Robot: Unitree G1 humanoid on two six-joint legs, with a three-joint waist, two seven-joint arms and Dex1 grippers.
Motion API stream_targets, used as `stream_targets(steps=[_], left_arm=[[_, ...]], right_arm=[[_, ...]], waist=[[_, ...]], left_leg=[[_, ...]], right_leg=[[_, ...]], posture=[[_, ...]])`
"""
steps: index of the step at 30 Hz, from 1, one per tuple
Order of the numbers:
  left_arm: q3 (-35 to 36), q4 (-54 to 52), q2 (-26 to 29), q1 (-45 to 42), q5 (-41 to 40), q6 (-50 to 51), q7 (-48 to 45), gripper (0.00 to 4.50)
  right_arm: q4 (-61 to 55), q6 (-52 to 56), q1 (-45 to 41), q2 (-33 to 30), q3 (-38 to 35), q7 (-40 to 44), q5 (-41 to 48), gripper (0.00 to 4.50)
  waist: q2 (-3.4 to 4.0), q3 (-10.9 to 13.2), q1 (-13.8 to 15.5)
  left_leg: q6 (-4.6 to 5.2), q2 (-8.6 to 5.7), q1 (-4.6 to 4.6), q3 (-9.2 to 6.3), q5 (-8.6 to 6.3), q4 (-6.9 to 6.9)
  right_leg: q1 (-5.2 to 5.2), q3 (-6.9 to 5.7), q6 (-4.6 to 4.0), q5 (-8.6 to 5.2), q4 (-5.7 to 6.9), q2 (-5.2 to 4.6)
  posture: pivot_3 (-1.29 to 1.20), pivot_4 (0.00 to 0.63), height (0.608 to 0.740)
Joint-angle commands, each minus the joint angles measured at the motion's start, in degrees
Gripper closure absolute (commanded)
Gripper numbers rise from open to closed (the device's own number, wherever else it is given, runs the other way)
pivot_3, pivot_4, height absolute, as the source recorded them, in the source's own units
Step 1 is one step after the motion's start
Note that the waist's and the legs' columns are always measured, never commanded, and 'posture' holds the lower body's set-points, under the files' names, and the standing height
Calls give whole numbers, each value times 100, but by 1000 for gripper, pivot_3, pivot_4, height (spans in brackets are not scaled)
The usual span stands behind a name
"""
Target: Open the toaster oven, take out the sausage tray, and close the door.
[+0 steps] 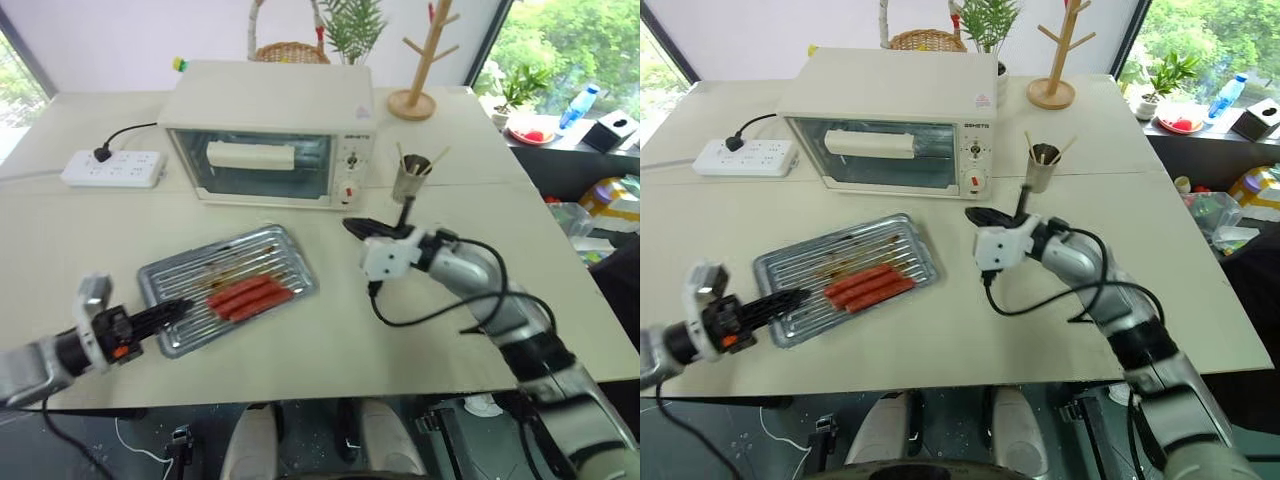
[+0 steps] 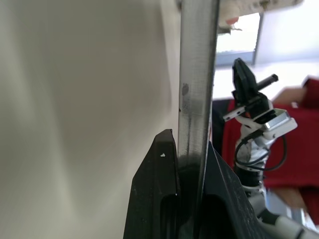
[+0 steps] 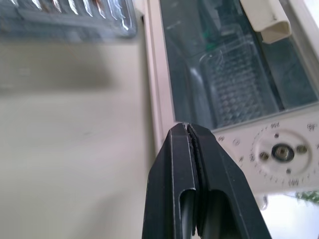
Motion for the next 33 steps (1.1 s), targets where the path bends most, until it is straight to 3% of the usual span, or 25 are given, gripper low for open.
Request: stream_targets(steps=[1, 10, 15, 18, 24, 25, 33], left_arm=[[-752, 526, 191, -1078, 1022, 338, -1057, 4500], [-2868, 1381, 283, -2653, 3619, 13, -3741, 4500], [-3384, 2081, 126, -3237, 4599, -373, -4610, 4500], [-3502, 2425, 29, -3411, 5097, -649, -4867, 3308], [-3451, 2464, 103, -3248, 5624, -854, -5321, 302], [-3430, 2421, 159, -3157, 5712, -940, -5351, 106], [-2728, 2221, 940, -2310, 6238, -2271, -5359, 106]], right_arm=[[-1119, 365, 717, -301, -539, 213, 314, 4476], [-2409, 1031, 2268, -613, -1523, 241, 428, 4476], [-2608, 1270, 2451, -546, -1616, 139, 292, 4476], [-2620, 1335, 2478, -528, -1611, 96, 231, 4500], [-2504, 1372, 2380, -526, -1580, 70, 193, 4500], [-2464, 1360, 2350, -533, -1569, 72, 199, 4500], [-1974, 1111, 2073, -611, -1545, 196, 474, 4500]], waist=[[1, 0, -2], [2, 1, -19], [1, 1, -1], [1, 1, -9], [1, 0, -4], [1, -1, -4], [3, -1, -66]], left_leg=[[0, -3, 0, 5, 0, -1], [1, 0, -2, 17, 0, -6], [1, 0, -8, 16, 0, -2], [1, -2, -11, 16, 0, 2], [3, -2, -12, 12, -1, 1], [3, -2, -12, 12, -1, 1], [3, 16, 3, 18, -1, -4]], right_leg=[[0, 1, 2, 0, 0, -1], [-11, 4, 4, -3, -2, 0], [-15, 4, 4, -3, -3, -2], [-14, 4, 7, -4, -3, -4], [-14, 4, 9, -5, -2, -2], [-14, 3, 9, -5, -2, -2], [-13, 6, 5, -4, 5, 1]], posture=[[0, 150, 740], [0, 150, 740], [0, 150, 740], [0, 150, 740], [0, 150, 740], [0, 150, 740], [0, 150, 740]])
